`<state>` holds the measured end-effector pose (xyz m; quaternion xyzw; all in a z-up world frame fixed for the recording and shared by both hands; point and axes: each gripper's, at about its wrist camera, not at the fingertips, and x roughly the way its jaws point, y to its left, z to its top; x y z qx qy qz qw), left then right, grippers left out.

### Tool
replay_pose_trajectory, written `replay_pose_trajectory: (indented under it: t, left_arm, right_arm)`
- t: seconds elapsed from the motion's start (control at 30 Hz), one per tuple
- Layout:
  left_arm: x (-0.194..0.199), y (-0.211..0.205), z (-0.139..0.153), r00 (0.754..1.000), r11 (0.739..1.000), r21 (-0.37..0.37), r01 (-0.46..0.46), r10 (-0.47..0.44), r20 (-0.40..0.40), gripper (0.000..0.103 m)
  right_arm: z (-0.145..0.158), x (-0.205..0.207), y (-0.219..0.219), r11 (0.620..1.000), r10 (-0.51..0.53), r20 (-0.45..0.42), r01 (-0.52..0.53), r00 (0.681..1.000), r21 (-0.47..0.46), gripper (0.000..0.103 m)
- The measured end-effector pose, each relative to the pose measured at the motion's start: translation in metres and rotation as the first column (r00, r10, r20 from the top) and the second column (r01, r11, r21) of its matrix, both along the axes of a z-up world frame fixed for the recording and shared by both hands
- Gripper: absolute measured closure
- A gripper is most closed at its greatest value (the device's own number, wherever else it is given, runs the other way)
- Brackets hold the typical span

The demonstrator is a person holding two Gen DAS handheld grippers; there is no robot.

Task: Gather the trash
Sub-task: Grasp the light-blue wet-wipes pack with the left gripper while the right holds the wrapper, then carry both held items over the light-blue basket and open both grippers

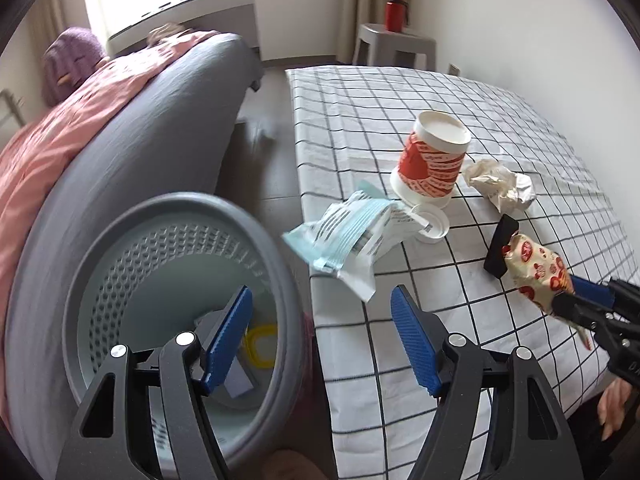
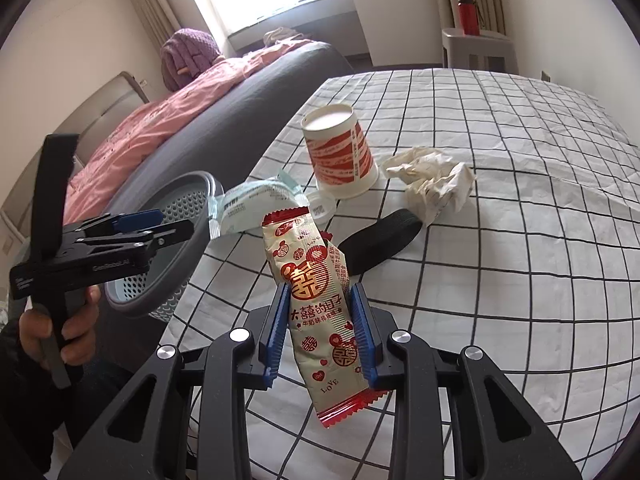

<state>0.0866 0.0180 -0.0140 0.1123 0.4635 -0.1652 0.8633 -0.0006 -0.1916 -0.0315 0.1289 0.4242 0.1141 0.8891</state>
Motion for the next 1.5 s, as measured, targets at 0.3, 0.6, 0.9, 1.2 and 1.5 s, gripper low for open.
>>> replay_pose_trajectory:
  t: [0.3, 0.6, 0.9, 1.2, 1.5]
  left_arm:
    - [0.046, -0.034, -0.009, 0.983, 0.982, 0.061, 0.181, -0.178, -0.055, 0.034]
    - [0.074, -0.056, -0.036, 0.967, 0.963, 0.120, 0.239, -0.226, -0.116, 0.034]
    - [0.067, -0.065, -0.055, 0.958, 0.966, 0.079, 0.245, -0.229, -0.171, 0.042]
    - [0.022, -0.056, -0.045, 0.980, 0.986, 0.030, 0.166, -0.161, -0.118, 0.054]
    - [-0.036, -0.017, -0.007, 0.998, 0.998, -0.019, 0.060, -0.059, 0.031, 0.054]
  right_arm:
    - [0.002, 0.002, -0.027, 0.998, -0.051, 0.010, 0.050, 0.999, 0.040, 0.072]
    - [0.008, 0.000, -0.040, 0.995, -0.061, 0.027, 0.059, 0.998, 0.078, 0.072]
    - [0.010, -0.003, -0.043, 0.995, -0.059, 0.035, 0.056, 0.998, 0.085, 0.072]
    - [0.009, 0.000, -0.040, 0.995, -0.062, 0.027, 0.060, 0.998, 0.078, 0.072]
    - [0.017, 0.001, -0.012, 0.997, -0.018, 0.042, 0.014, 0.999, 0.075, 0.072]
